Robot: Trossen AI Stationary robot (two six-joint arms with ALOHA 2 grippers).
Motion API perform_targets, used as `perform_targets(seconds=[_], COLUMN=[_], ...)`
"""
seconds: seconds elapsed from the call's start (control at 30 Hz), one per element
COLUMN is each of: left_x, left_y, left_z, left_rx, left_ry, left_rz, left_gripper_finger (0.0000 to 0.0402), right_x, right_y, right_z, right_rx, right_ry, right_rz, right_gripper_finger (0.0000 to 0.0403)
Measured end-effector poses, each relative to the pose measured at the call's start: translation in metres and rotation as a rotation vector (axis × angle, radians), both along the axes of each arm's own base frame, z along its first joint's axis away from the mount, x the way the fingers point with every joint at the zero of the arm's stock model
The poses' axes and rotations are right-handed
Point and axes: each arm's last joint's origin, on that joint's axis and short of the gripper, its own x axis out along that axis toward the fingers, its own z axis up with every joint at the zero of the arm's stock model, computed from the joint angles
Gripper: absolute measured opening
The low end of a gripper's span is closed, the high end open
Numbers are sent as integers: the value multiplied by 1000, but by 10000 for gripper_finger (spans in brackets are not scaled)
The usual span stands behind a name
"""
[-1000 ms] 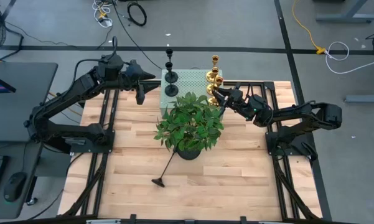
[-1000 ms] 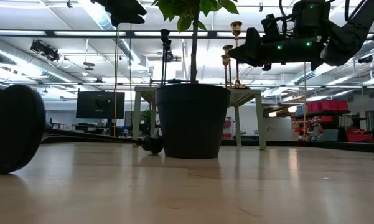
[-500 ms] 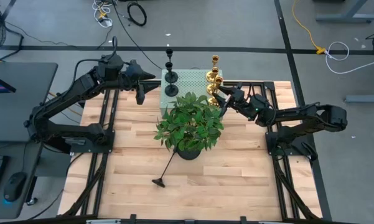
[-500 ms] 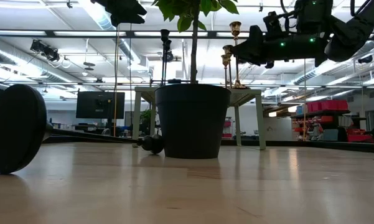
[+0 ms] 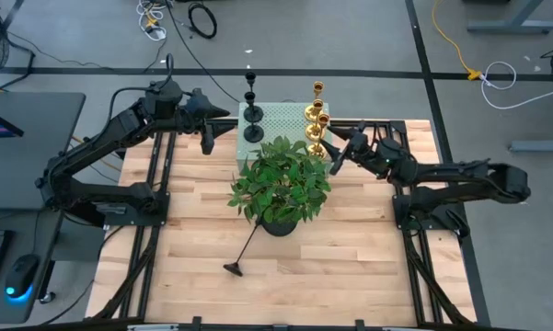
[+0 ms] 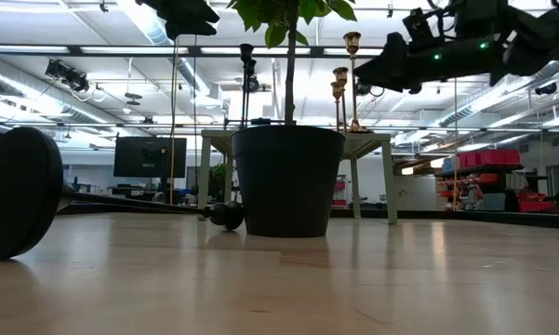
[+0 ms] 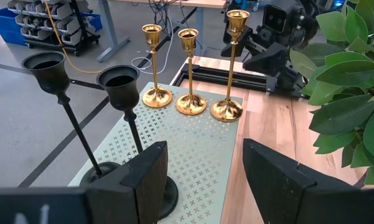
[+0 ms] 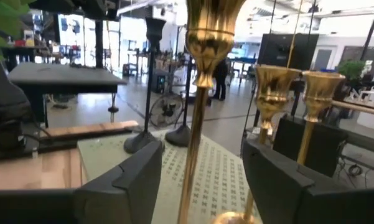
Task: Pick & Place candle stick holders
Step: Put the black candle holder on the shelf aligned with the other black candle holders
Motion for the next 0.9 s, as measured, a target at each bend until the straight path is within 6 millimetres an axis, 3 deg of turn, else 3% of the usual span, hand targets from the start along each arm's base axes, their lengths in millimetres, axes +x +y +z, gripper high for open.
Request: perform_targets(seconds=[0.63,0.9], left_x=[2,12], left_y=[-4,-36], left_z=[-2,-11], left_rx=[-53,-88], left_ry=[0,110], left_rz=[17,77], left_gripper_finger=[209,208], right_x=[-40,-53], right_y=[48,54], right_z=[16,21], right_rx=[34,43], right_ry=[137,125], right_rz=[281,290], right_gripper_finger=[224,224])
